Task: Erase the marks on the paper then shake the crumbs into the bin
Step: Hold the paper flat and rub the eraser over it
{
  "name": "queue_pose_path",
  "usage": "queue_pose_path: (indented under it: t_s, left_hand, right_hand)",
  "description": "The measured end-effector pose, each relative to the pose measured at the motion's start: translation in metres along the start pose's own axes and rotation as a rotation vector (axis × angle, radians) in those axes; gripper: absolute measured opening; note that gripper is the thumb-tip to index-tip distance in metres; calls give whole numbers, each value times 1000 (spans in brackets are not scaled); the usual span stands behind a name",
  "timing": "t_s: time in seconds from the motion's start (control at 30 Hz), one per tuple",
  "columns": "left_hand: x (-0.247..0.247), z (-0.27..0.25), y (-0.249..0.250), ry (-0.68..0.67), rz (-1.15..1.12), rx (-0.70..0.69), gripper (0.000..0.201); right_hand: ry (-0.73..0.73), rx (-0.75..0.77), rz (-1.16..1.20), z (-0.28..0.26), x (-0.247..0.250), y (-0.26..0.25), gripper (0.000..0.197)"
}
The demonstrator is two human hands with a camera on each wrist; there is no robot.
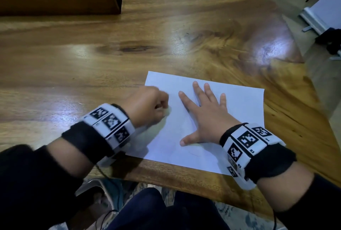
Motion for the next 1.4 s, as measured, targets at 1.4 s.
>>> queue_pose_path:
  t_s: [1.4]
  left_hand:
    - [-26,-38,20,-383,16,-120,10]
  right_hand:
    - [5,6,-7,0,1,0,128]
Point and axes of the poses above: each hand's wrist, its own z-axis towards the middle knuckle, its own x-axis out of the back of the hand, y = z × x, the point moved 4 cm from there along z, towards the middle knuckle, and after that the axes turned 3 degrees about z, right-handed, at the moved point
